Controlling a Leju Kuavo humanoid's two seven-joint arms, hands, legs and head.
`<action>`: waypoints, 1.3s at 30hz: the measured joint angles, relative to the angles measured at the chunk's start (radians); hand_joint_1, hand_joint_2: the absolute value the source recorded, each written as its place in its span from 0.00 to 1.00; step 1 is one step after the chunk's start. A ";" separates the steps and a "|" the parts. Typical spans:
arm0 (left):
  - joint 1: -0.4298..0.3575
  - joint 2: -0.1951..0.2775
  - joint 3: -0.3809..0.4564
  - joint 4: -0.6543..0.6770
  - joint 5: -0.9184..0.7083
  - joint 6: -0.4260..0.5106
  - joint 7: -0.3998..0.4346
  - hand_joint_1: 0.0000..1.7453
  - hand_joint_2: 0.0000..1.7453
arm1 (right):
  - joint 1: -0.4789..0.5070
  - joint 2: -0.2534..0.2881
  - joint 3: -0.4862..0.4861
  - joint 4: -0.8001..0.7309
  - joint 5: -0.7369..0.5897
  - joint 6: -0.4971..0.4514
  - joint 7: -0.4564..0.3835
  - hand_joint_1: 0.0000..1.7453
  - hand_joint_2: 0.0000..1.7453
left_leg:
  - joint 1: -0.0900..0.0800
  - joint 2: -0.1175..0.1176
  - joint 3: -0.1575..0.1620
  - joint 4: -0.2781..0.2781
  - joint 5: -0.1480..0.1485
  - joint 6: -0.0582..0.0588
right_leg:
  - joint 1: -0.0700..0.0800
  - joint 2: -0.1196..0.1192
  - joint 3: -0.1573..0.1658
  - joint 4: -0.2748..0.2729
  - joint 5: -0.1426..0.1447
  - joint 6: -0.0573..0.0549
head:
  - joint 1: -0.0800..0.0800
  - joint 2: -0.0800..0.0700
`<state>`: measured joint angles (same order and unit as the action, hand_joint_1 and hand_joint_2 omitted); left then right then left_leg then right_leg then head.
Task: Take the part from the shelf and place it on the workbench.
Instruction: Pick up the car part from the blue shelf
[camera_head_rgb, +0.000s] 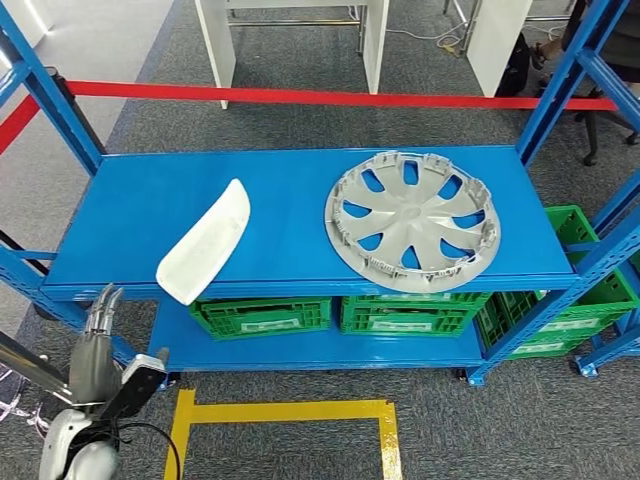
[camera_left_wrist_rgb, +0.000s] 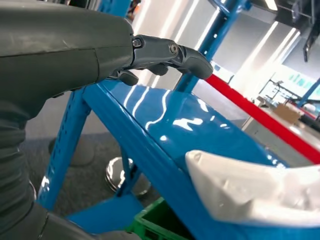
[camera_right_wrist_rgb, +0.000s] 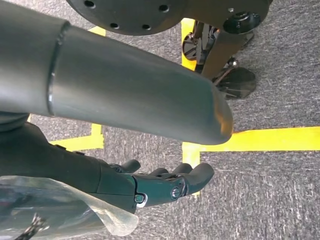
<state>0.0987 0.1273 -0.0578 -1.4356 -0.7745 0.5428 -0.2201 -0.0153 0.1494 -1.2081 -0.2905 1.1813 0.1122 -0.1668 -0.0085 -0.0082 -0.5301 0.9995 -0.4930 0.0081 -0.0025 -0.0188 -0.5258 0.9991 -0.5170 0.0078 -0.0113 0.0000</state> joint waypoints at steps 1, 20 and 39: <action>-0.009 0.006 -0.009 0.017 -0.021 0.006 0.008 0.00 1.00 | -0.001 -0.004 0.000 0.005 0.001 -0.001 0.000 0.00 0.00 | 0.000 0.000 0.000 0.000 0.000 0.000 | 0.000 0.000 0.000 0.000 0.000 0.000 | 0.000 0.000; -0.092 0.082 -0.120 0.127 -0.289 0.058 0.127 0.00 1.00 | -0.007 -0.033 0.000 0.055 0.020 -0.015 -0.001 0.00 0.00 | 0.000 0.000 0.000 0.000 0.000 0.000 | 0.000 0.000 0.000 0.000 0.000 0.000 | 0.000 0.000; -0.235 0.142 -0.178 0.259 -0.438 0.051 0.213 0.00 1.00 | -0.016 -0.052 0.002 0.075 0.041 -0.018 -0.001 0.00 1.00 | 0.000 0.000 0.000 0.000 0.001 0.000 | 0.000 0.000 0.000 0.000 0.000 0.000 | 0.000 0.000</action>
<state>-0.1363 0.2698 -0.2359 -1.1770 -1.2126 0.5935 -0.0067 -0.0309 0.0977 -1.2060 -0.2156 1.2227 0.0945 -0.1676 -0.0085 -0.0082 -0.5302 0.9995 -0.4925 0.0078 -0.0024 -0.0187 -0.5259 0.9993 -0.5168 0.0077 -0.0112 0.0000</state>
